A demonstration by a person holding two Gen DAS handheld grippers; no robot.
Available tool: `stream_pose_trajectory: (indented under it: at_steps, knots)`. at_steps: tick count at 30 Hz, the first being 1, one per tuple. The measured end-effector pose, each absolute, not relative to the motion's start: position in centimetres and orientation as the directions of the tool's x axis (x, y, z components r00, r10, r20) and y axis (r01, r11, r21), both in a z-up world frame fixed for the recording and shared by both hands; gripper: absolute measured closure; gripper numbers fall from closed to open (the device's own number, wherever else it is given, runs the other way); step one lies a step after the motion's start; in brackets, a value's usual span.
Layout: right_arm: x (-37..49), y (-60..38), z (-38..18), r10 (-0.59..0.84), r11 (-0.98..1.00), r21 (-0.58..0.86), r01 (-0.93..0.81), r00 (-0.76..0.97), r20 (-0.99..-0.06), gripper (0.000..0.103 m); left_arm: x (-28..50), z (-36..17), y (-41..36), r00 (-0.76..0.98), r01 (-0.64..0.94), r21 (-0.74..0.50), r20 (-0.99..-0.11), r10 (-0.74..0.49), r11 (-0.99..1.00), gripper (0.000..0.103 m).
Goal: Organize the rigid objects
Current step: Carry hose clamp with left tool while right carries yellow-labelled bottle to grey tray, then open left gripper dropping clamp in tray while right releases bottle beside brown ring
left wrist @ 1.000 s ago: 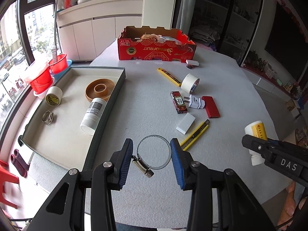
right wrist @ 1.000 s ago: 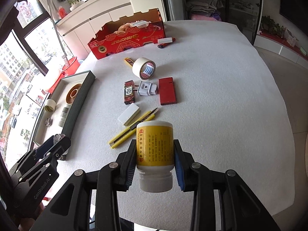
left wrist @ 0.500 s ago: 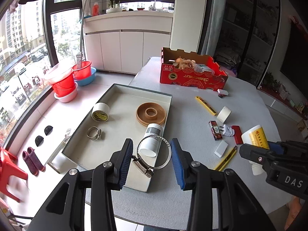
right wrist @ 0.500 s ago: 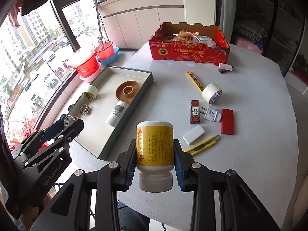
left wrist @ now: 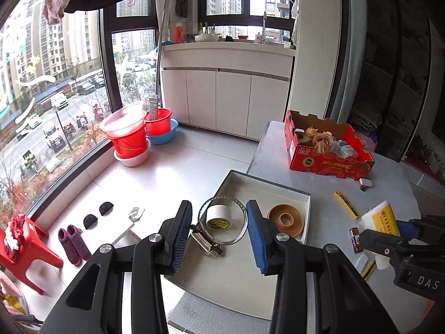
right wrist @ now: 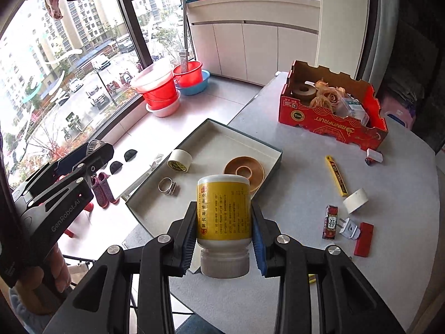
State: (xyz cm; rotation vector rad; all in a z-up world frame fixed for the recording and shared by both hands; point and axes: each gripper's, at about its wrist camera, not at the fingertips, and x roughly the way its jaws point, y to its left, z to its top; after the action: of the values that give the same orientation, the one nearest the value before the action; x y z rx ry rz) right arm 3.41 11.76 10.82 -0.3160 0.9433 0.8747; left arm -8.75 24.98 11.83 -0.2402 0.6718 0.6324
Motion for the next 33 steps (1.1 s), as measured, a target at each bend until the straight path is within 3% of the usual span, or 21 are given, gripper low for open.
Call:
stream_pose_trajectory:
  at_steps: [16,33]
  knots:
    - [10.6,18.1,2.6,0.474,0.644,0.231,-0.730,0.143,-0.869,0.066,-1.4,2.1,28.6,0.457,-0.650,0.025,-0.786,0.417,0.759,0.060]
    - [14.5,20.6,-0.7,0.469,0.674,0.260,-0.691,0.129,-0.874,0.066,2.3,-2.3,30.1,0.395,-0.652,0.050,-0.829,0.396,0.757,0.060]
